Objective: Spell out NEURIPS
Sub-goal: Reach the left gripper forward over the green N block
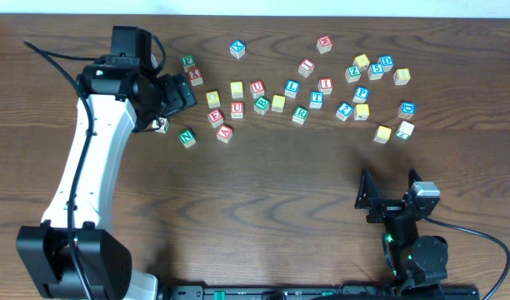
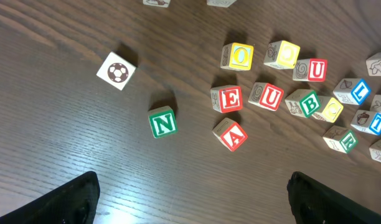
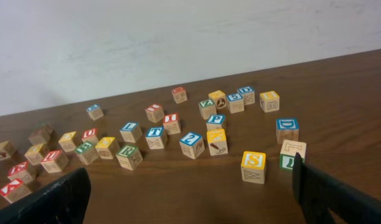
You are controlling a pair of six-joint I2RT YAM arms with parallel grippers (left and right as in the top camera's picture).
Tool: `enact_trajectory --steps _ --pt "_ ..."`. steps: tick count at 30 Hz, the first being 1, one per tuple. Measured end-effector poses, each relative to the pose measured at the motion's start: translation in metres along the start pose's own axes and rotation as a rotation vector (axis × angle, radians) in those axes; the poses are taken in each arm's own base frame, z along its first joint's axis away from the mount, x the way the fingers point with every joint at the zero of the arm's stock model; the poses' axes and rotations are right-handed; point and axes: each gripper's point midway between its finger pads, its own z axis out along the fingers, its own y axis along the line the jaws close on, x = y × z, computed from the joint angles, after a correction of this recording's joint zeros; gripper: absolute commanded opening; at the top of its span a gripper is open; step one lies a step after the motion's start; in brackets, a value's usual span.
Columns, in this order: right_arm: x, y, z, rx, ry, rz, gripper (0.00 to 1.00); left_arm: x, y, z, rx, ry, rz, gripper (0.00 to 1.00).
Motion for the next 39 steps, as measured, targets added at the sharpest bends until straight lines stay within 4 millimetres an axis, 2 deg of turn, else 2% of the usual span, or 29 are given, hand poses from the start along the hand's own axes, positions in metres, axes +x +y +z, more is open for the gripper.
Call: enact_trajectory --steps 7,14,23,30,39 --pt "0.0 0.0 0.0 0.0 0.0 0.0 0.99 0.002 0.004 0.001 -0.022 0.007 -0.002 0.91" --pt "0.0 0.0 0.0 0.0 0.0 0.0 0.99 0.007 0.017 0.006 -0.086 0.02 -0.027 0.91" --pt "0.0 0.0 0.0 0.0 0.0 0.0 0.99 0.021 0.034 0.054 -0.174 0.142 -0.069 0.91" --pt "0.0 0.0 0.0 0.0 0.0 0.0 0.99 0.029 0.043 0.083 -0.219 0.21 -0.115 0.89" --pt "0.0 0.0 0.0 0.0 0.0 0.0 0.99 0.03 0.045 0.095 -0.231 0.22 -0.153 0.9"
